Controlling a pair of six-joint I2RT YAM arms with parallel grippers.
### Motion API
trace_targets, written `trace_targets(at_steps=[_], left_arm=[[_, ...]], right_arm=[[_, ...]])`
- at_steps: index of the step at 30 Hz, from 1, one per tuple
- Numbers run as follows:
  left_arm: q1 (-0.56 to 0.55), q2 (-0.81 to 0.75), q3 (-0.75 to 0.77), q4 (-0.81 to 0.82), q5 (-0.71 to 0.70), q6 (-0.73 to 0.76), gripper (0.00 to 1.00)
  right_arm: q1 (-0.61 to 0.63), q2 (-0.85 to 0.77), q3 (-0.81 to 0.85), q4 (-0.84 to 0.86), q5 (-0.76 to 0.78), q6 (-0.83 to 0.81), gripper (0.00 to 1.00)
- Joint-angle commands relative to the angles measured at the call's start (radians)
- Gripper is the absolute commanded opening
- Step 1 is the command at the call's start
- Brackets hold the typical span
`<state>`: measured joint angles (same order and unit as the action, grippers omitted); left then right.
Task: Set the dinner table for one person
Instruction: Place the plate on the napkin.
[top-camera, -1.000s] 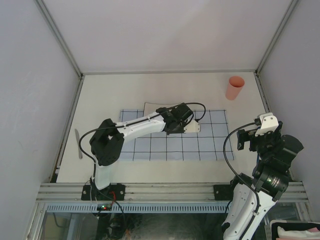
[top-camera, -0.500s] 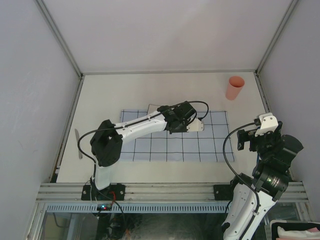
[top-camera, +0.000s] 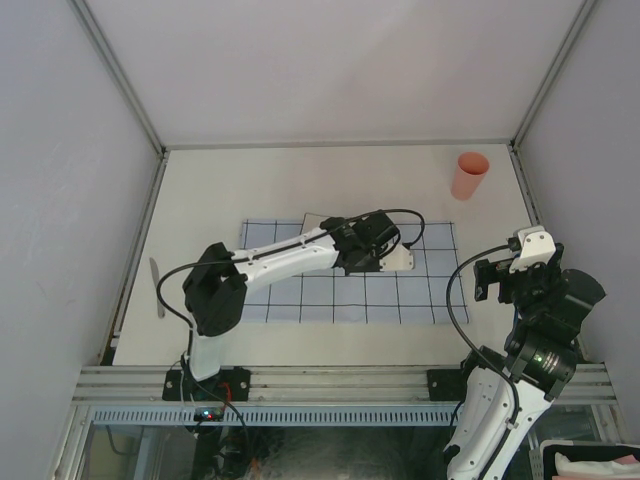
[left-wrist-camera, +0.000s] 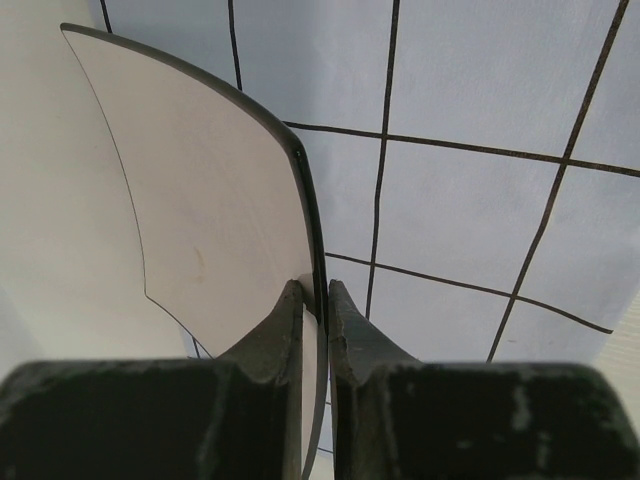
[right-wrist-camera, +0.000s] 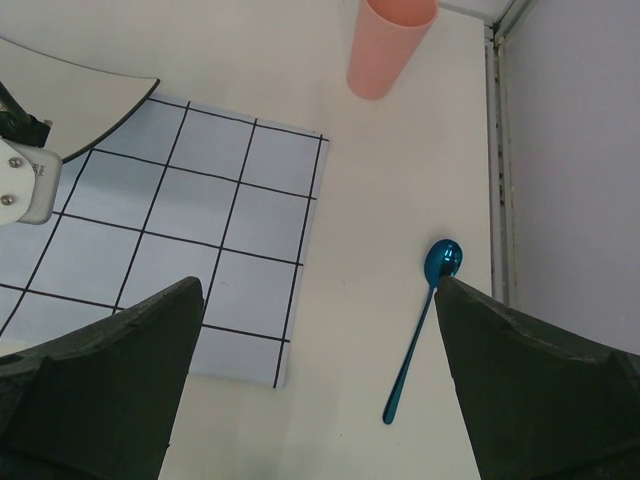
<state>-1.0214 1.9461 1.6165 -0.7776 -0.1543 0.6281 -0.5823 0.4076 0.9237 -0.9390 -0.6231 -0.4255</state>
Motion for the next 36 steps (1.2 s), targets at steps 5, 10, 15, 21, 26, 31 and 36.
trace_targets(at_steps=[5, 10, 15, 21, 26, 31, 36], left_arm=[[-0.027, -0.052, 0.072, -0.042, 0.022, -0.047, 0.00], [-0.031, -0.055, 0.065, -0.056, 0.024, -0.068, 0.00], [-0.040, -0.059, 0.084, -0.083, 0.015, -0.085, 0.00], [-0.055, -0.061, 0.094, -0.091, -0.002, -0.094, 0.00], [-0.061, -0.036, 0.106, -0.105, -0.002, -0.107, 0.00], [-0.067, -0.005, 0.088, -0.108, 0.026, -0.134, 0.00], [-0.078, 0.012, 0.040, -0.069, 0.044, -0.155, 0.00]], right_arm=[[-0.004, -0.003, -0.010, 0.035, -0.001, -0.003, 1.00], [-0.004, -0.003, -0.011, 0.042, -0.008, 0.004, 1.00], [-0.004, -0.007, -0.010, 0.043, -0.005, 0.004, 1.00], [-0.004, -0.007, -0.011, 0.040, -0.011, 0.004, 1.00], [-0.004, -0.009, -0.010, 0.041, -0.007, 0.006, 1.00], [-0.004, -0.006, -0.011, 0.038, -0.010, 0.004, 1.00], [-0.004, -0.006, -0.011, 0.046, -0.011, 0.008, 1.00]])
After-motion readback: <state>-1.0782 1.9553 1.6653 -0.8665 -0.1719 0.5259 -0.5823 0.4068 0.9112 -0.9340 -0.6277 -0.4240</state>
